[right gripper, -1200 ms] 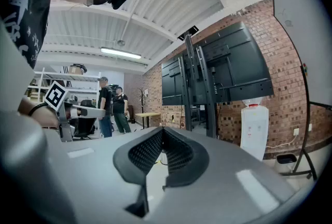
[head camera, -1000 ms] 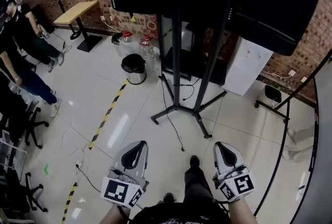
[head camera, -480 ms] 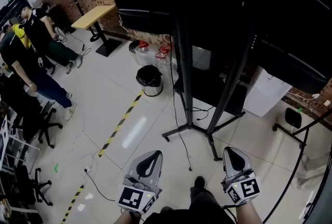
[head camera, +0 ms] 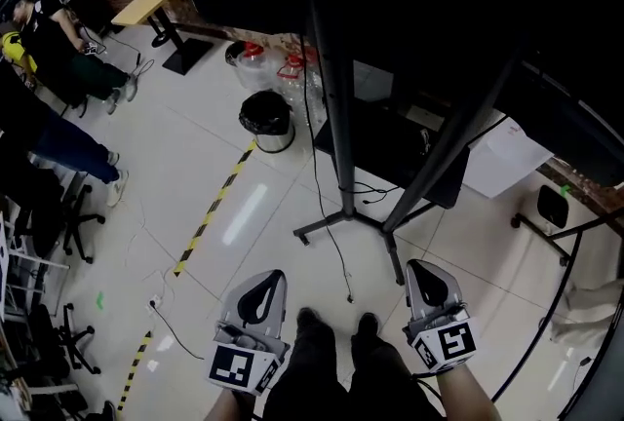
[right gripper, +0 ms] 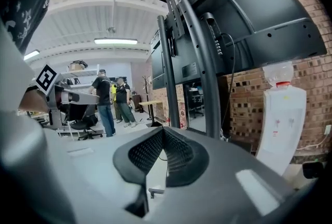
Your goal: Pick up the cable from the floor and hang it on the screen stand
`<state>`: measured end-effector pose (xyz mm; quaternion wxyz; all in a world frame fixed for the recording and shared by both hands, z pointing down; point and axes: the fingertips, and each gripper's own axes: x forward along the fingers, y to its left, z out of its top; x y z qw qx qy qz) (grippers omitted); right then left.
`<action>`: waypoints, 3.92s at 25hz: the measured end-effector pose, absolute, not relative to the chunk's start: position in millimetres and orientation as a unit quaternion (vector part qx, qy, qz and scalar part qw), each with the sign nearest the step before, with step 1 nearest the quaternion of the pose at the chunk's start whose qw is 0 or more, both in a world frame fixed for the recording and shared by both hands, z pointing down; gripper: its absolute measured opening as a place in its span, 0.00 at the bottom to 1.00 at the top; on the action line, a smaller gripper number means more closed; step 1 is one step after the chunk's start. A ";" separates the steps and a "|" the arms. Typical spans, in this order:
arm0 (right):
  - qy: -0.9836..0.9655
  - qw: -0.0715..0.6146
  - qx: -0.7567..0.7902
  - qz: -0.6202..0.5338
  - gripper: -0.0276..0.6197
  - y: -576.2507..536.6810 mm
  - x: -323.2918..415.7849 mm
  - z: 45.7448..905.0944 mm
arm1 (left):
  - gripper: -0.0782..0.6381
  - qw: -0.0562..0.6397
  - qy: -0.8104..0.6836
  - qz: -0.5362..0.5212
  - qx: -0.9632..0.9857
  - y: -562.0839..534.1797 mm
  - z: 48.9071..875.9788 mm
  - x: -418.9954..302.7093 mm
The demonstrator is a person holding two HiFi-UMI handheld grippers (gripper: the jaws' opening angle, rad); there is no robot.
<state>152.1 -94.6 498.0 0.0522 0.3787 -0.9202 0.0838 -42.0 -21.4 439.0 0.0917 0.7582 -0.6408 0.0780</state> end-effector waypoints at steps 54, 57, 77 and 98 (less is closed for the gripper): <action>-0.880 0.403 0.204 0.146 0.21 -160.4 -42.7 1261.6 | 0.12 0.195 -0.669 0.115 0.708 -69.5 1044.5 -202.9; -0.875 0.413 0.204 0.147 0.22 -169.6 -42.9 1281.3 | 0.12 0.191 -0.665 0.116 0.713 -74.0 1054.1 -198.7; -0.853 0.430 0.223 0.196 0.09 -178.7 -58.2 1291.7 | 0.12 0.206 -0.644 0.131 0.725 -80.5 1109.2 -180.1; -0.919 0.334 0.170 0.123 0.08 -118.5 -58.8 944.6 | 0.12 0.219 -0.653 0.110 0.717 -64.8 849.8 -156.8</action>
